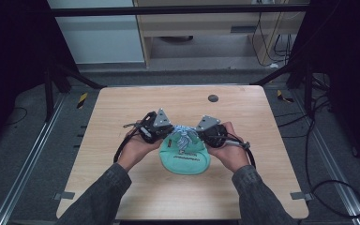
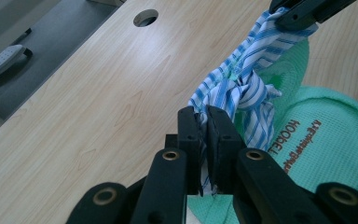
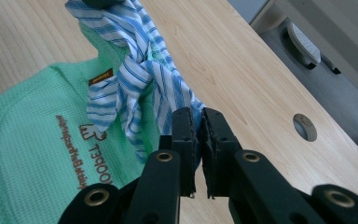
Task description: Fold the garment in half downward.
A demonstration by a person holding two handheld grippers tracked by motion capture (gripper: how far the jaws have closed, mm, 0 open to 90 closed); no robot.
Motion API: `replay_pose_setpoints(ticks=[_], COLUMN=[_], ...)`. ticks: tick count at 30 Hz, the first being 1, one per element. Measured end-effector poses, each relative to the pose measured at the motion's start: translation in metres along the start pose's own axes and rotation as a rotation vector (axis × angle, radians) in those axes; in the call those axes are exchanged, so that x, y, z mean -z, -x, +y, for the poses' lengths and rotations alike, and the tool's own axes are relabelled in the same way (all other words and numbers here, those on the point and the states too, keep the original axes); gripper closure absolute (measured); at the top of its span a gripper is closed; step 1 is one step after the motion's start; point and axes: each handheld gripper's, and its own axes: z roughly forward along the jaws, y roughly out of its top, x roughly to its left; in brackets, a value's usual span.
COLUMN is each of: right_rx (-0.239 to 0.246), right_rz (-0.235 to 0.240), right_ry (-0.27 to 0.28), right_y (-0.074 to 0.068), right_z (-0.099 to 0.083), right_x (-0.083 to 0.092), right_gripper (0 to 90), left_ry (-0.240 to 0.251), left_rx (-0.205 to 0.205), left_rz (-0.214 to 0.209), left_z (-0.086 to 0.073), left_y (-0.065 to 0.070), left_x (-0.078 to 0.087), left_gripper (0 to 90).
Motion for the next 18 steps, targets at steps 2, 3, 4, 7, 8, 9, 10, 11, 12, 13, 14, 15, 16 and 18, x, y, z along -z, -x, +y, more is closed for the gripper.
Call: replay_pose_setpoints(ticks=[2, 3, 4, 7, 8, 9, 10, 11, 12, 13, 14, 15, 16, 18], right_rx=[0.002, 0.000, 0.001, 0.006, 0.009, 0.010, 0.010, 0.010, 0.010, 0.010, 0.010, 0.010, 0.010, 0.012], right_rz=[0.002, 0.002, 0.001, 0.001, 0.002, 0.002, 0.002, 0.004, 0.004, 0.006, 0.006, 0.007, 0.010, 0.008], right_ry=[0.003, 0.003, 0.006, 0.006, 0.004, 0.004, 0.004, 0.005, 0.005, 0.008, 0.008, 0.011, 0.010, 0.010], right_y=[-0.002, -0.003, -0.004, -0.007, -0.008, -0.009, -0.010, -0.010, -0.010, -0.011, -0.011, -0.013, -0.014, -0.015], right_z=[-0.001, -0.002, -0.002, -0.005, -0.006, -0.007, -0.007, -0.008, -0.008, -0.008, -0.008, -0.009, -0.009, -0.010], right_x=[0.001, 0.001, 0.001, 0.001, 0.001, 0.000, 0.000, 0.000, 0.000, 0.001, 0.001, 0.001, 0.001, 0.002], right_gripper=[84.0, 84.0, 84.0, 83.9, 83.9, 83.9, 83.9, 83.9, 83.9, 83.9, 83.9, 83.8, 83.8, 83.8], left_ry=[0.002, 0.005, 0.005, 0.005, 0.003, 0.004, 0.005, 0.005, 0.005, 0.005, 0.005, 0.004, 0.003, 0.003], left_rx=[0.003, 0.003, 0.003, 0.008, 0.006, 0.008, 0.008, 0.008, 0.008, 0.011, 0.011, 0.011, 0.011, 0.011], left_rz=[-0.003, -0.003, -0.005, -0.010, -0.012, -0.011, -0.013, -0.013, -0.013, -0.017, -0.017, -0.016, -0.018, -0.019], left_z=[-0.002, -0.002, -0.003, -0.007, -0.007, -0.008, -0.009, -0.009, -0.009, -0.011, -0.011, -0.012, -0.013, -0.014], left_y=[0.001, 0.002, 0.002, 0.004, 0.004, 0.005, 0.005, 0.005, 0.006, 0.006, 0.006, 0.007, 0.008, 0.009], left_x=[0.001, 0.001, 0.001, 0.000, -0.001, -0.001, -0.001, -0.001, -0.001, -0.001, -0.001, 0.000, 0.000, 0.000], left_gripper=[84.8, 84.9, 84.8, 84.8, 84.8, 84.8, 84.8, 84.8, 84.8, 84.8, 84.8, 84.8, 84.8, 84.8])
